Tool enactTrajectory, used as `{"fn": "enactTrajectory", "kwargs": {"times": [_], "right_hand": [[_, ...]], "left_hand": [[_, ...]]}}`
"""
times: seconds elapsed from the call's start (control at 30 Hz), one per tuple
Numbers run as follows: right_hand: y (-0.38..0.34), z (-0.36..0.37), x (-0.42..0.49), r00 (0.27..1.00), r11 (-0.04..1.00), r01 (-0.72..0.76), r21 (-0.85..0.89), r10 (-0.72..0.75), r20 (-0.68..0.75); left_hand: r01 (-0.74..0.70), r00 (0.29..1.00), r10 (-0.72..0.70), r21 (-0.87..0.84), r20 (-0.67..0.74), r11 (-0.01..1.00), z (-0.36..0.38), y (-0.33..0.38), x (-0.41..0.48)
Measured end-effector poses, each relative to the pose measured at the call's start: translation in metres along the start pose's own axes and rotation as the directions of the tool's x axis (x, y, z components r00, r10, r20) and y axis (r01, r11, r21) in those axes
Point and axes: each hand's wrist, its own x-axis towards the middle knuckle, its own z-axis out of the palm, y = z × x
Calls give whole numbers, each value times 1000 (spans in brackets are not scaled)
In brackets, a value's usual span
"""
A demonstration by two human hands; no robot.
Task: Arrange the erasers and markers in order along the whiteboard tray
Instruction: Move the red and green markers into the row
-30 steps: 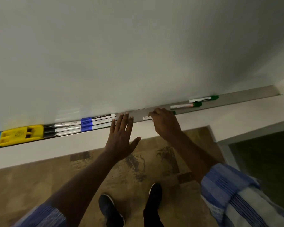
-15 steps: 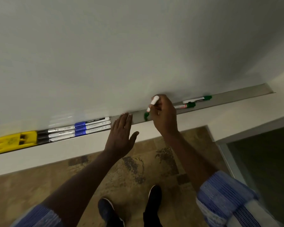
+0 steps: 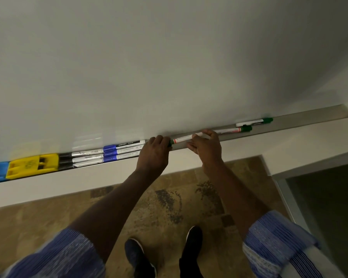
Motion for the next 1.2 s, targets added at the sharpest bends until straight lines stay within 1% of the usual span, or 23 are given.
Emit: {"fn": "enactTrajectory", "kwargs": {"times": [0.03, 0.07, 0.1, 0.13, 0.2, 0.27, 0.33, 0.4, 0.5, 0.6, 0.73, 0.83, 0.9, 1.0, 1.07, 1.1, 1.13, 1.2], "right_hand": [[1, -4, 1, 995, 979, 94, -179, -98, -13], [2, -9, 4, 975, 908, 207, -365, -223, -2], [2, -15, 6, 937, 801, 316, -509, -349, 32], [2, -20, 8, 885, 683, 406, -607, -460, 74], [-1, -31, 12, 778, 461, 501, -732, -611, 147], [-5, -42, 18, 703, 282, 519, -807, -678, 215], [-7, -53, 24, 656, 115, 504, -856, -696, 293], [-8, -61, 30, 643, -13, 471, -882, -680, 353], [-12, -65, 36, 660, -116, 422, -899, -640, 393], [-18, -64, 41, 658, -190, 419, -888, -611, 441], [-22, -63, 48, 679, -264, 417, -870, -546, 491], [-24, -62, 51, 680, -310, 418, -854, -517, 521], [-25, -62, 52, 660, -337, 437, -834, -510, 552], [-29, -62, 50, 602, -355, 489, -797, -524, 602], [-31, -58, 45, 544, -331, 523, -785, -580, 607], [-33, -55, 41, 511, -298, 542, -785, -625, 590], [-35, -51, 36, 481, -243, 571, -784, -675, 560], [-37, -43, 23, 449, -76, 654, -753, -761, 468]], "left_hand": [[7, 1000, -6, 34, -11, 999, -1, -4, 0], [16, 1000, -15, 73, -14, 997, -1, -8, 0], [22, 1000, -21, 112, -12, 993, -2, -13, 0], [24, 1000, -22, 144, -10, 989, -4, -17, 0], [21, 1000, -19, 182, -12, 983, -7, -25, -1], [11, 1000, -7, 220, -15, 976, -9, -29, -2], [6, 1000, -2, 234, -15, 972, -10, -30, -3], [18, 1000, -17, 233, -9, 972, -9, -31, -4], [25, 1000, -26, 243, 0, 970, -7, -33, -5], [25, 1000, -25, 254, -2, 967, -6, -34, -4], [27, 1000, -26, 263, -6, 965, -9, -33, -2], [58, 998, -60, 248, -1, 967, -9, -34, 0], [75, 997, -79, 238, 6, 968, -9, -35, 0], [96, 995, -101, 216, 10, 972, -8, -34, 0], [112, 993, -117, 205, 13, 972, -8, -33, -1], [121, 992, -126, 196, 11, 973, -8, -33, -1], [130, 991, -133, 184, 7, 974, -8, -32, -1], [135, 991, -136, 158, -1, 978, -7, -28, -2]]}}
